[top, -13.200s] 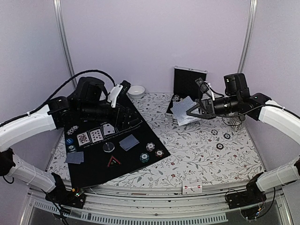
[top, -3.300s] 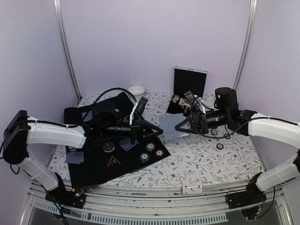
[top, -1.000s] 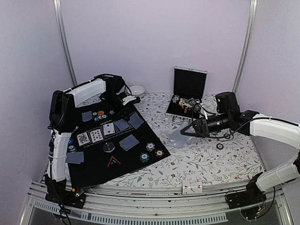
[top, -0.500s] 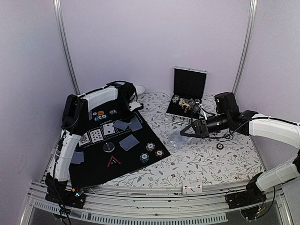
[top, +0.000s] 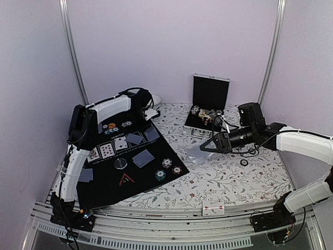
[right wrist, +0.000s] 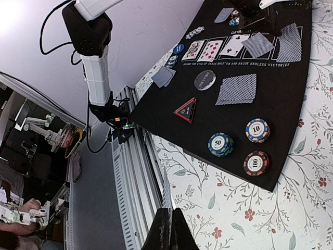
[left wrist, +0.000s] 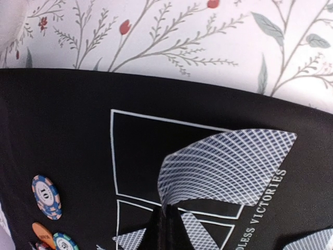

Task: Distribute texas hold em gaming equipment
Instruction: Distribute the poker card in the community card area, then adjust the poker card in the community card area.

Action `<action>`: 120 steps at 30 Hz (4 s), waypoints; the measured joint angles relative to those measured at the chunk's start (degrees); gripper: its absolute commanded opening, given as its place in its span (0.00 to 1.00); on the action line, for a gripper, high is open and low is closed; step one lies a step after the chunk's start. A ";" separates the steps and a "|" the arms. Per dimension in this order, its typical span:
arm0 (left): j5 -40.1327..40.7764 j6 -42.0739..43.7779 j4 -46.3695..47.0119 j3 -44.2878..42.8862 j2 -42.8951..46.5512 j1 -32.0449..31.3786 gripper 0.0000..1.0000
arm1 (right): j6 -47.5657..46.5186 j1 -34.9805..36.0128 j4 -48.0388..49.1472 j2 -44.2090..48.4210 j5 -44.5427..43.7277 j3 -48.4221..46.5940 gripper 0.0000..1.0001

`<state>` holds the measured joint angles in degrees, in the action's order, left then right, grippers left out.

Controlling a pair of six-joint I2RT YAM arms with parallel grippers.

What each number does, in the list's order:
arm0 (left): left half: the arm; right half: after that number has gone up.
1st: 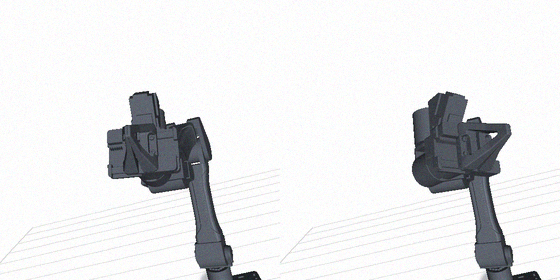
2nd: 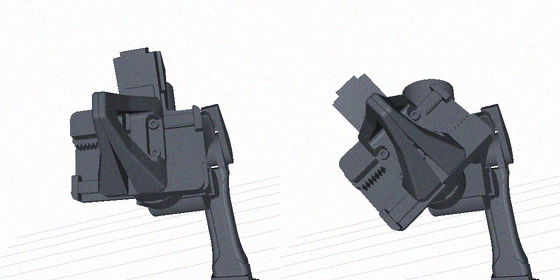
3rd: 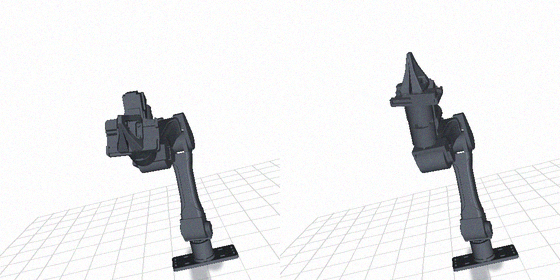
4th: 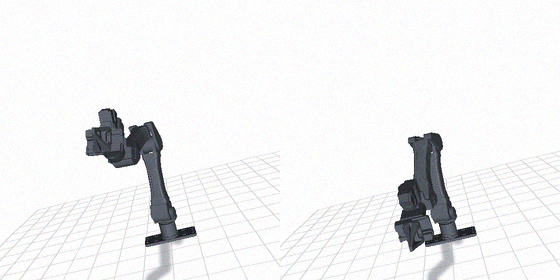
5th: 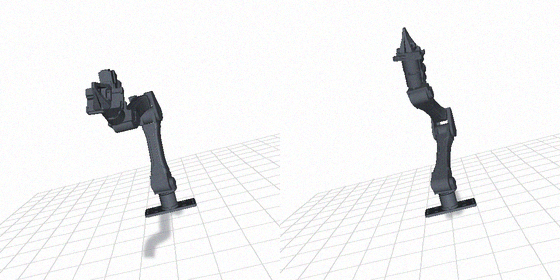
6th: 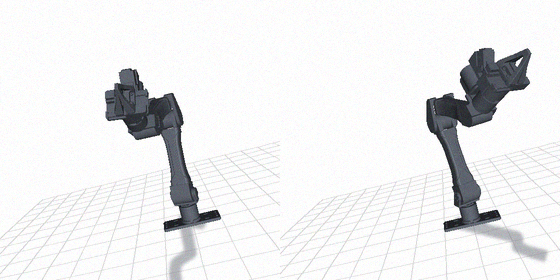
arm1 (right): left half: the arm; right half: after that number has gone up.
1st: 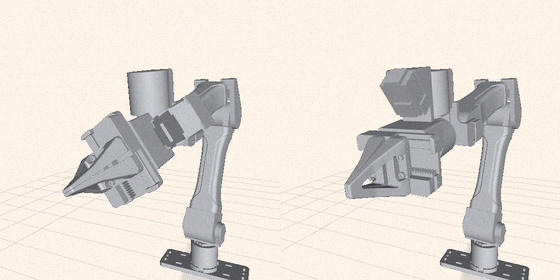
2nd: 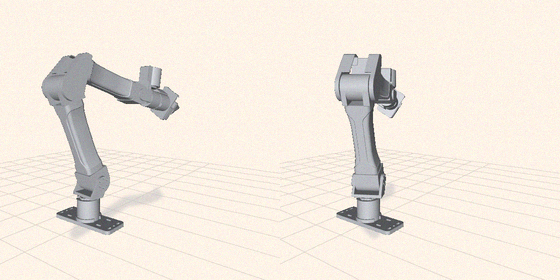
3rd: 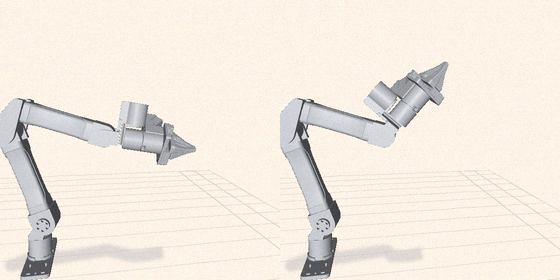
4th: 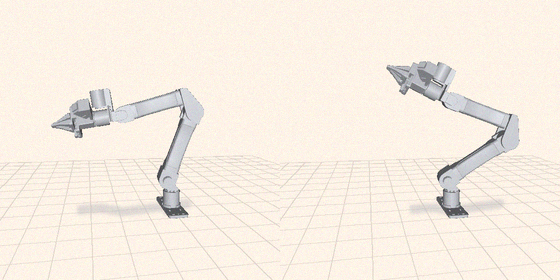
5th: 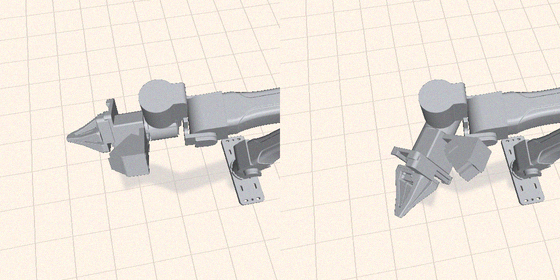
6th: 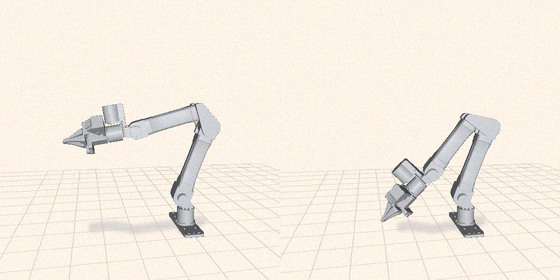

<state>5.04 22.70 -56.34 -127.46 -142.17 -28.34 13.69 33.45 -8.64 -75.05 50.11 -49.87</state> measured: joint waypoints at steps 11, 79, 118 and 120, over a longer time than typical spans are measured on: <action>0.85 -1.20 2.10 0.00 0.02 0.87 0.00 | 0.02 0.00 0.00 0.02 0.00 0.00 0.02; 3.37 -17.16 14.12 28.83 13.68 -0.76 0.87 | 0.90 0.00 1.25 1.75 1.27 1.49 0.02; 8.37 -16.52 17.59 39.50 21.64 0.66 0.83 | 0.90 0.00 1.33 1.75 1.46 1.51 0.02; 6.60 -16.24 18.01 40.57 22.82 0.76 0.79 | 0.90 0.00 1.36 1.77 1.46 1.51 0.02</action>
<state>11.64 6.46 -38.33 -86.89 -119.35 -27.57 14.59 33.45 -7.29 -73.28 51.57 -48.36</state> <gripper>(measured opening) 0.824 0.026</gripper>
